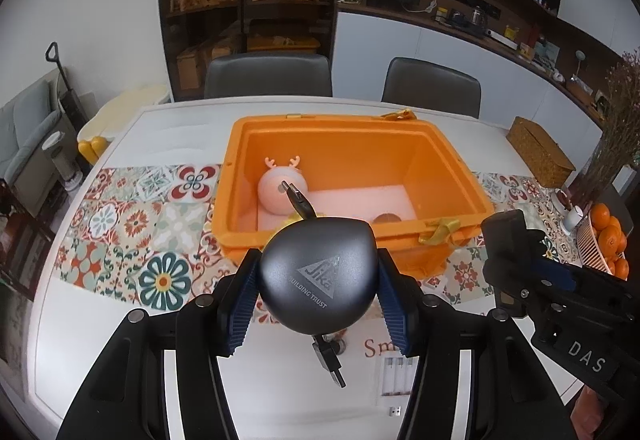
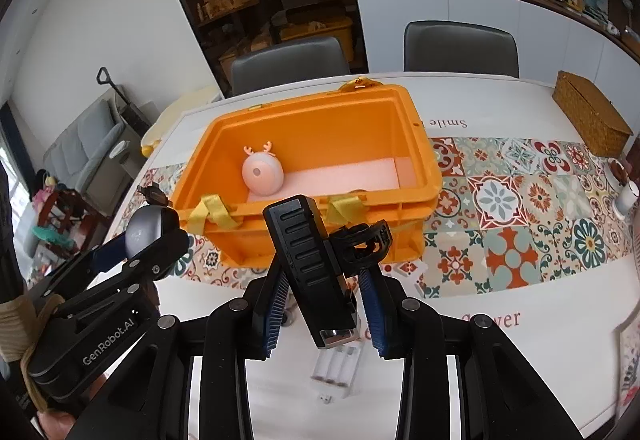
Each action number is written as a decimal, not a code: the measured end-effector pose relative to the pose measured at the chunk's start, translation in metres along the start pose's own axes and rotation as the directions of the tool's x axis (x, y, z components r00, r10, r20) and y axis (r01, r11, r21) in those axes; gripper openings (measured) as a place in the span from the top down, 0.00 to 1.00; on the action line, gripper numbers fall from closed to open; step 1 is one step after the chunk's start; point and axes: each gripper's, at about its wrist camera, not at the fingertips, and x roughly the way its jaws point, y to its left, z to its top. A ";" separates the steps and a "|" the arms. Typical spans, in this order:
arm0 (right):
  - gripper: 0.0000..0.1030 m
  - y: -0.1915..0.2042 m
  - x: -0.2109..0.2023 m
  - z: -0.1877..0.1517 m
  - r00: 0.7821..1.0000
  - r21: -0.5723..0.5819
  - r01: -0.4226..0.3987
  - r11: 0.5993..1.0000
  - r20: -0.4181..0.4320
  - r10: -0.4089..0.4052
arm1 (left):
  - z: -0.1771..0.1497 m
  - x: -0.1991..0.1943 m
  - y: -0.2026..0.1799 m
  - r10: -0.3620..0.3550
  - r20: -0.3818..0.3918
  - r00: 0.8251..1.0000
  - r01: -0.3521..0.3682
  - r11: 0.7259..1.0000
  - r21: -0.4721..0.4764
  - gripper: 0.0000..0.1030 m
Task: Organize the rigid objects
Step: 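Lift the cable reel and flashlight toward the orange crate with both tools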
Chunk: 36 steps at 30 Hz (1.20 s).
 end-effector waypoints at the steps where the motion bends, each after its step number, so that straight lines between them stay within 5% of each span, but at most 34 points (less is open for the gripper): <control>1: 0.65 0.000 0.001 0.003 1.000 -0.002 -0.001 1.000 0.000 0.001 | 0.003 0.001 0.000 0.001 0.001 1.000 -0.001 1.000 0.005 0.46; 24: 0.65 0.010 0.053 0.080 0.999 -0.023 0.038 0.999 -0.010 -0.039 | 0.074 0.049 0.015 0.034 0.034 0.999 -0.035 0.999 0.033 0.46; 36: 0.65 0.008 0.100 0.109 0.994 -0.030 0.056 0.998 -0.096 -0.059 | 0.096 0.095 0.020 0.023 -0.078 0.997 -0.020 0.999 0.036 0.46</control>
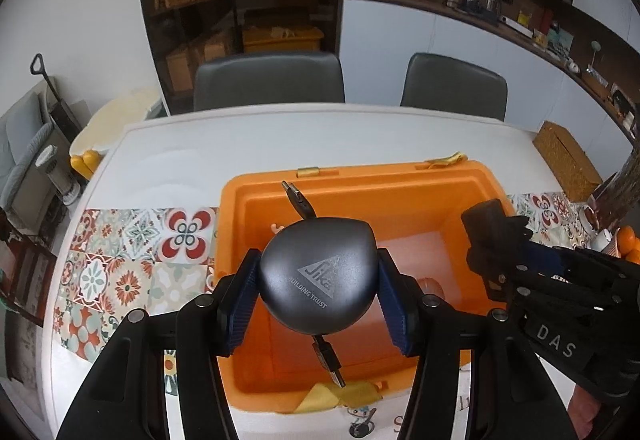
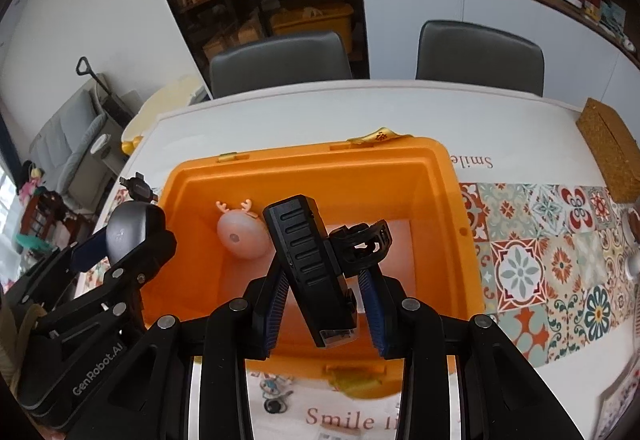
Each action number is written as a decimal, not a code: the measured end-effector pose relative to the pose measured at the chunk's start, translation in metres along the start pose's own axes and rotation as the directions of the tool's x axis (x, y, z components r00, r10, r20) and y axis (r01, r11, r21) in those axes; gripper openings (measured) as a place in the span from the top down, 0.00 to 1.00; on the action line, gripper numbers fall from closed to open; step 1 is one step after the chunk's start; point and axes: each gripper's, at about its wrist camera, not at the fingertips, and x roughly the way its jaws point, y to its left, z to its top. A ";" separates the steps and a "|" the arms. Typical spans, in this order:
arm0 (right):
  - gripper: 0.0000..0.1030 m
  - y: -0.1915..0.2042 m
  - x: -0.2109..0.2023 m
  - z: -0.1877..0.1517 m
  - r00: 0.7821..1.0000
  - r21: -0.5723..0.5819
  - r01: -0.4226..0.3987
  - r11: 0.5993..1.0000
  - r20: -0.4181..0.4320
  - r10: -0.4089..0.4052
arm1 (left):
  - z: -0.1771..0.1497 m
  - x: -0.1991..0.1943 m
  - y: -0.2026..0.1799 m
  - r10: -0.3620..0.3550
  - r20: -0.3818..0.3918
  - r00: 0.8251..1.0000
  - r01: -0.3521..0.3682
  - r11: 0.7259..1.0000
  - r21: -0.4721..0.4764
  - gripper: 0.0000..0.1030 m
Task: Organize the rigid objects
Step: 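Lift the cable reel and flashlight toward the orange crate with both tools, then open both tools to drop the cable reel and flashlight into the crate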
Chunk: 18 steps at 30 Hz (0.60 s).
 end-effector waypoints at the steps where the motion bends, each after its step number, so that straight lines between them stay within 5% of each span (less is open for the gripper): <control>1: 0.65 -0.001 0.004 0.002 1.000 0.003 0.002 1.000 -0.010 -0.002 | 0.001 0.005 0.000 -0.003 -0.015 1.000 0.003 1.000 0.003 0.46; 18: 0.65 -0.004 0.066 0.008 0.990 -0.012 0.021 1.000 -0.138 -0.022 | -0.004 0.058 -0.002 0.009 -0.142 0.990 -0.006 1.000 0.024 0.46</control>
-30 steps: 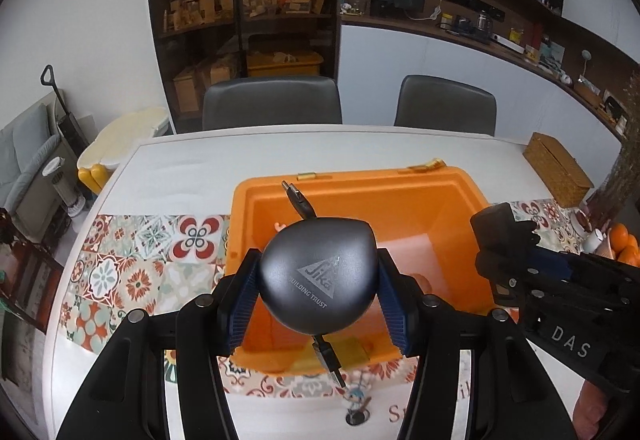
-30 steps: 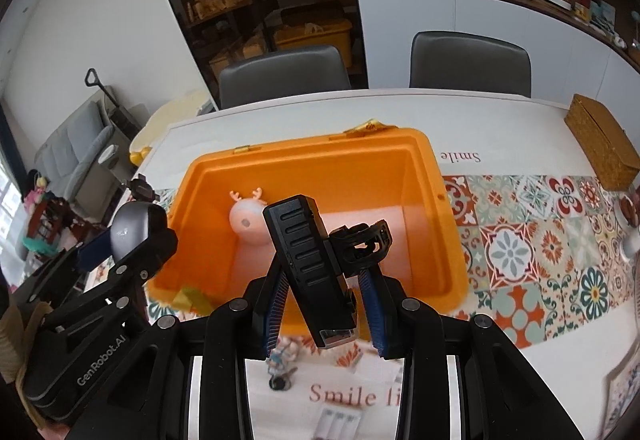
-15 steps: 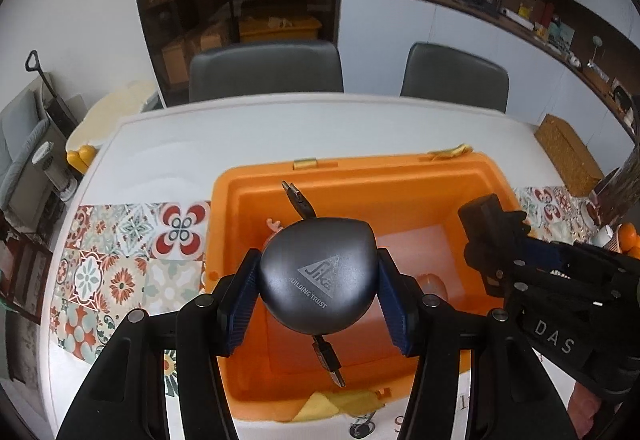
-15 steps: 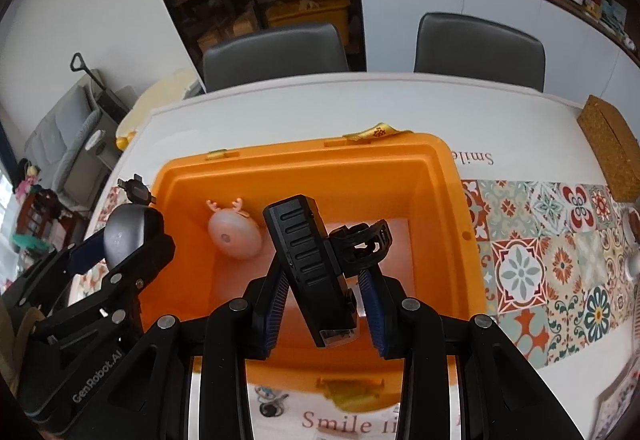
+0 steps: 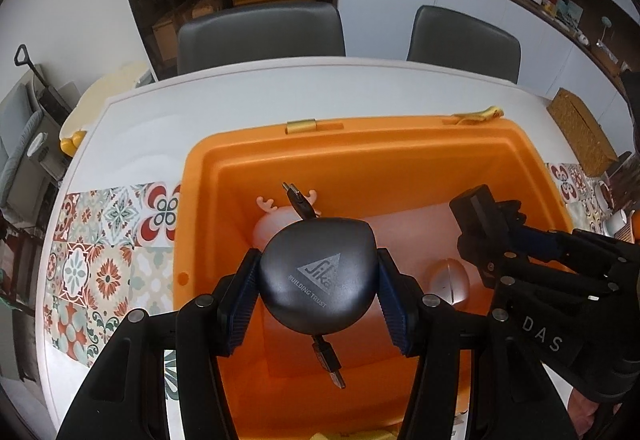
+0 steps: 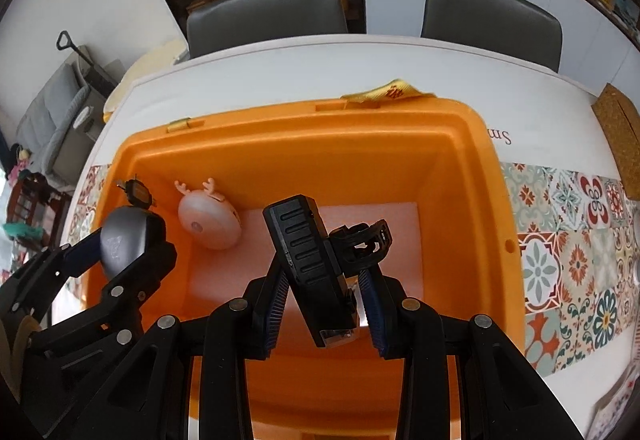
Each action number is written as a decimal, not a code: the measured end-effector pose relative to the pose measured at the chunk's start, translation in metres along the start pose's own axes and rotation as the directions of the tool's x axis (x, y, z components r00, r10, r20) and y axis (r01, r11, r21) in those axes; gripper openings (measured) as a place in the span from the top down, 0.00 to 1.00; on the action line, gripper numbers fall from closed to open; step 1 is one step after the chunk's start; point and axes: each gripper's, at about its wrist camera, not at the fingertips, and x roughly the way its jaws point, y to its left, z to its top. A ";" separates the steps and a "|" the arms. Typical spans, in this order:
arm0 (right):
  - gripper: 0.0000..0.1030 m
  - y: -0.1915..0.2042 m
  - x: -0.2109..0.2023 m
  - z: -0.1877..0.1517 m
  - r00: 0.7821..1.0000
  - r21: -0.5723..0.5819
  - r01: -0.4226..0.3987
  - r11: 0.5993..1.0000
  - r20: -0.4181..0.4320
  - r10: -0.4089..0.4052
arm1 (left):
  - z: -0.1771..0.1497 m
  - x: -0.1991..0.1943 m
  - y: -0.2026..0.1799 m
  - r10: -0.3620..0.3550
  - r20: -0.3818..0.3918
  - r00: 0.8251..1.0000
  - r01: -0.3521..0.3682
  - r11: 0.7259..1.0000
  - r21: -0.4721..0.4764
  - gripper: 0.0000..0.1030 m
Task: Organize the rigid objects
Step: 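Open both tools to drop the cable reel and flashlight into the crate, then withdraw both tools up and out of the crate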
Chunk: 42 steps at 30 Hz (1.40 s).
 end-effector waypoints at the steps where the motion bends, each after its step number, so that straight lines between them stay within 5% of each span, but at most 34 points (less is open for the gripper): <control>1: 0.65 0.000 0.001 0.000 1.000 0.000 0.001 1.000 -0.002 -0.001 | 0.000 0.002 0.000 0.001 -0.005 1.000 -0.001 1.000 -0.001 0.46; 12: 0.65 -0.004 0.007 0.000 1.000 0.010 0.012 1.000 -0.012 -0.012 | 0.002 0.012 0.000 0.016 -0.018 1.000 -0.016 1.000 -0.001 0.44; 17: 0.65 -0.005 0.004 0.001 1.000 0.014 0.000 1.000 -0.012 0.000 | 0.005 0.000 0.004 0.026 0.009 1.000 -0.026 0.999 -0.022 0.28; 22: 0.65 -0.002 -0.001 0.003 1.000 0.010 -0.014 1.000 0.000 0.014 | 0.008 -0.018 0.012 0.110 0.046 0.993 -0.107 0.993 -0.051 0.15; 26: 0.65 0.001 -0.002 0.006 1.000 0.004 -0.018 1.000 0.003 0.018 | 0.008 -0.027 0.020 0.161 0.073 0.984 -0.156 0.985 -0.070 0.14; 42: 0.53 0.010 -0.020 0.001 0.998 -0.023 0.029 0.999 0.055 -0.028 | -0.006 -0.031 0.028 0.123 0.049 0.991 -0.116 0.986 -0.119 0.14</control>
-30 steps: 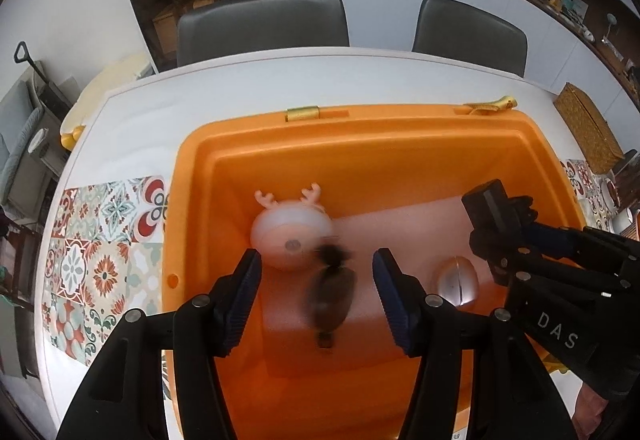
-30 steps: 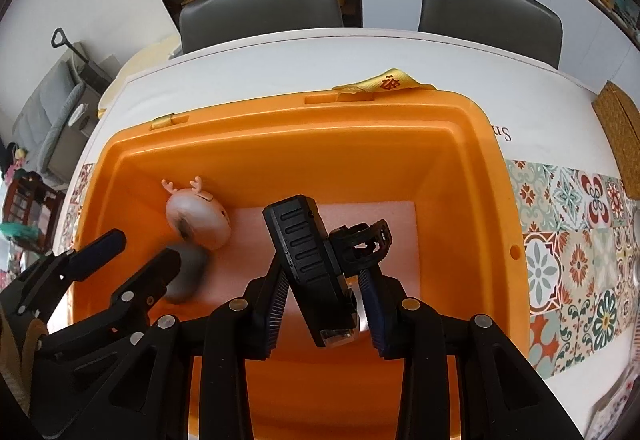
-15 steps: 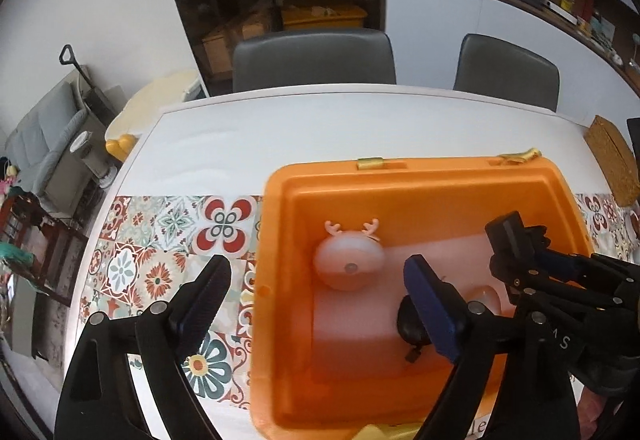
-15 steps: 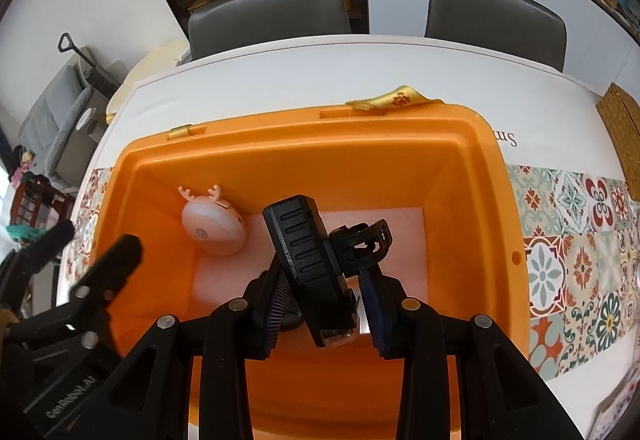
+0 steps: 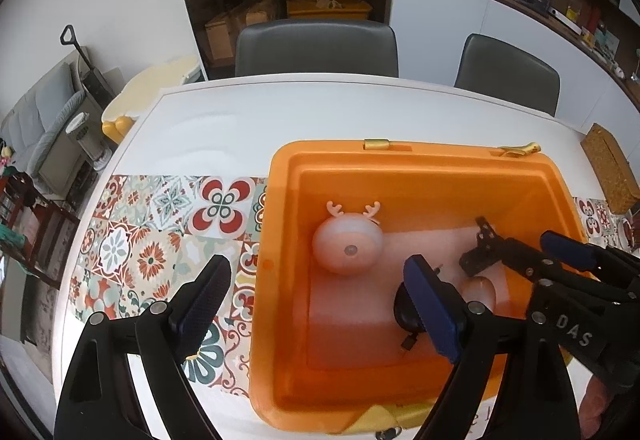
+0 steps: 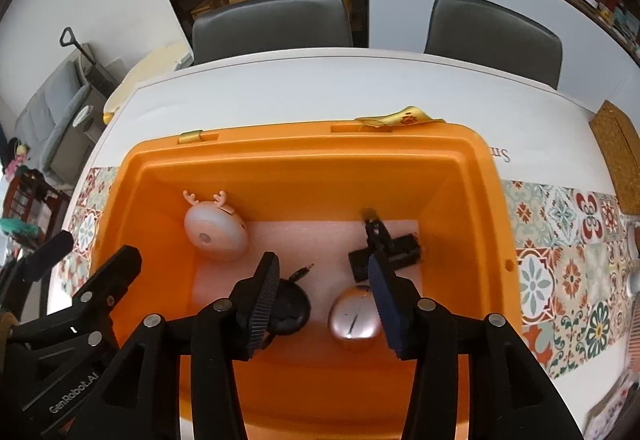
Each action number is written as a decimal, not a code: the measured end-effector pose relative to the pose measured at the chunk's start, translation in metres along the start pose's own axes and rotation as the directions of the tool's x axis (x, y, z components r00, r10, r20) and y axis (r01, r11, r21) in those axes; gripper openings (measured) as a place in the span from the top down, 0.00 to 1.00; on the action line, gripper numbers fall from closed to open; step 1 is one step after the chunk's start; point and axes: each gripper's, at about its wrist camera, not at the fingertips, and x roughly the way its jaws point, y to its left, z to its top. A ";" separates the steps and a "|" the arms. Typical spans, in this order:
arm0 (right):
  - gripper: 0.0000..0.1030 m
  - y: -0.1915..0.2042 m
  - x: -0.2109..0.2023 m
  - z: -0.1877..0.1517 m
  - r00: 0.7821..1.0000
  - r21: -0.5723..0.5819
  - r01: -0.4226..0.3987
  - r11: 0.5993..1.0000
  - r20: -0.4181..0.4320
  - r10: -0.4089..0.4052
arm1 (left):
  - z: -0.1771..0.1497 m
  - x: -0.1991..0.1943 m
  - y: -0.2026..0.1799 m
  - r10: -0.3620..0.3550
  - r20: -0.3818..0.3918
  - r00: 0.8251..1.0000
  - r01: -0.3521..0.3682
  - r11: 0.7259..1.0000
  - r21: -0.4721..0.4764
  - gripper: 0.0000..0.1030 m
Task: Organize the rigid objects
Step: 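Withdraw both tools up and out of the crate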
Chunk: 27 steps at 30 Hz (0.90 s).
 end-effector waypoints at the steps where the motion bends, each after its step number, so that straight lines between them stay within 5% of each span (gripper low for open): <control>1: 0.53 -0.001 -0.004 -0.002 1.000 0.002 0.001 1.000 0.008 -0.001 | -0.002 -0.002 0.000 -0.008 0.000 1.000 0.009 1.000 -0.004 0.14; 27: 0.53 -0.017 -0.093 -0.070 0.989 0.074 -0.041 0.996 0.146 0.030 | -0.058 -0.079 -0.007 -0.069 0.088 0.994 0.071 0.997 -0.017 0.14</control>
